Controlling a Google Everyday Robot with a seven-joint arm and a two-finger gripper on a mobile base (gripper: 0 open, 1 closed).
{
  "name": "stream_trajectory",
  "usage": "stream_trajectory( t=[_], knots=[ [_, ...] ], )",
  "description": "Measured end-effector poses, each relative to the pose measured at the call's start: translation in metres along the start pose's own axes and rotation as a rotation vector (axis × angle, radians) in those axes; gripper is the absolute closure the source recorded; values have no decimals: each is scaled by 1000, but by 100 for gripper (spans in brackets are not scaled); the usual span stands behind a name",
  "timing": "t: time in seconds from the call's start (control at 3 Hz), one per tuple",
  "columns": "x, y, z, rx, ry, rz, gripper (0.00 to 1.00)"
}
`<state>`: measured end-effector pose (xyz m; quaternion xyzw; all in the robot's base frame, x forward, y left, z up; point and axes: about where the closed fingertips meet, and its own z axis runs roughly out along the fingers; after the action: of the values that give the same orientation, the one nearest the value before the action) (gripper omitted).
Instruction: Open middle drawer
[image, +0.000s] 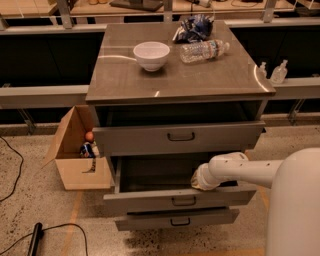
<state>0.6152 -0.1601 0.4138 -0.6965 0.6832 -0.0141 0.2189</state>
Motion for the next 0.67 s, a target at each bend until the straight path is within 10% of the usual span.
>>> stream_trajectory(
  t=[0.67],
  knots=[
    [-9,31,-10,-78,-24,9,100]
  ],
)
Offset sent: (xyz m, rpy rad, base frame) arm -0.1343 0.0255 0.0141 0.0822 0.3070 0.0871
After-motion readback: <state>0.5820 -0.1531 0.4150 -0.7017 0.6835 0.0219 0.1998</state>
